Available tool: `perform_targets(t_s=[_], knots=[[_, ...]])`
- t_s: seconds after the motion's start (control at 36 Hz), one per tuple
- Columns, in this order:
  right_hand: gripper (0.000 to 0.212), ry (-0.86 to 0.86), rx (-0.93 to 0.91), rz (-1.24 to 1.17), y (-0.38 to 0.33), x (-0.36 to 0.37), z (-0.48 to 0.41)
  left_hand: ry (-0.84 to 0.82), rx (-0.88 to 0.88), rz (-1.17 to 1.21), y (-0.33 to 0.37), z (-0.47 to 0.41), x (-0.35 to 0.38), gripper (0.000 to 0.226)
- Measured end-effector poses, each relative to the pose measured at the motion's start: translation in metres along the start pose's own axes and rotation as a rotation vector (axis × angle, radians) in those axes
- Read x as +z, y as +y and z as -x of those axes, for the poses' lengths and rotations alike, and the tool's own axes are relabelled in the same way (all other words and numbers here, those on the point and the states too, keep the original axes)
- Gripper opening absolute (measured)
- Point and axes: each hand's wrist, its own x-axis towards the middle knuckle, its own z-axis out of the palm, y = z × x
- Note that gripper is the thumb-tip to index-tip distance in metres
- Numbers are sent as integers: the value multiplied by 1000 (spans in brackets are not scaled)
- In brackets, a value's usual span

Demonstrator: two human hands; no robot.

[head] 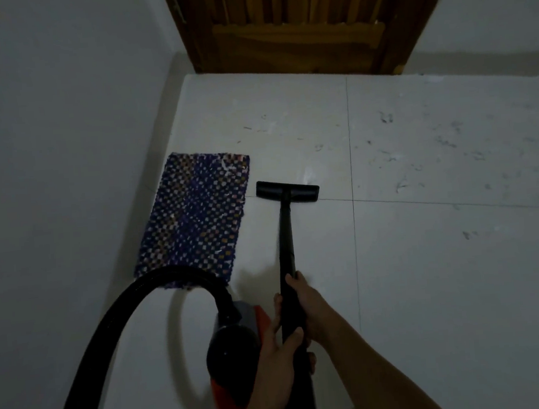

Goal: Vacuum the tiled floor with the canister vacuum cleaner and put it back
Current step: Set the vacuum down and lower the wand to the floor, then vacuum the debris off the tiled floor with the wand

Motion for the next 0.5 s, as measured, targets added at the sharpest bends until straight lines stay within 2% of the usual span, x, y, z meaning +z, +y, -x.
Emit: perform_targets(t_s=[0.08, 0.28, 0.5], knots=[[19, 64, -19, 90, 7, 14, -2, -32, -6, -47, 9, 5, -13, 57], [8, 100, -5, 122, -4, 32, -10, -123, -78, -81, 34, 7, -30, 50], [8, 62, 34, 159, -48, 37, -53, 38, -97, -121, 48, -33, 1, 49]])
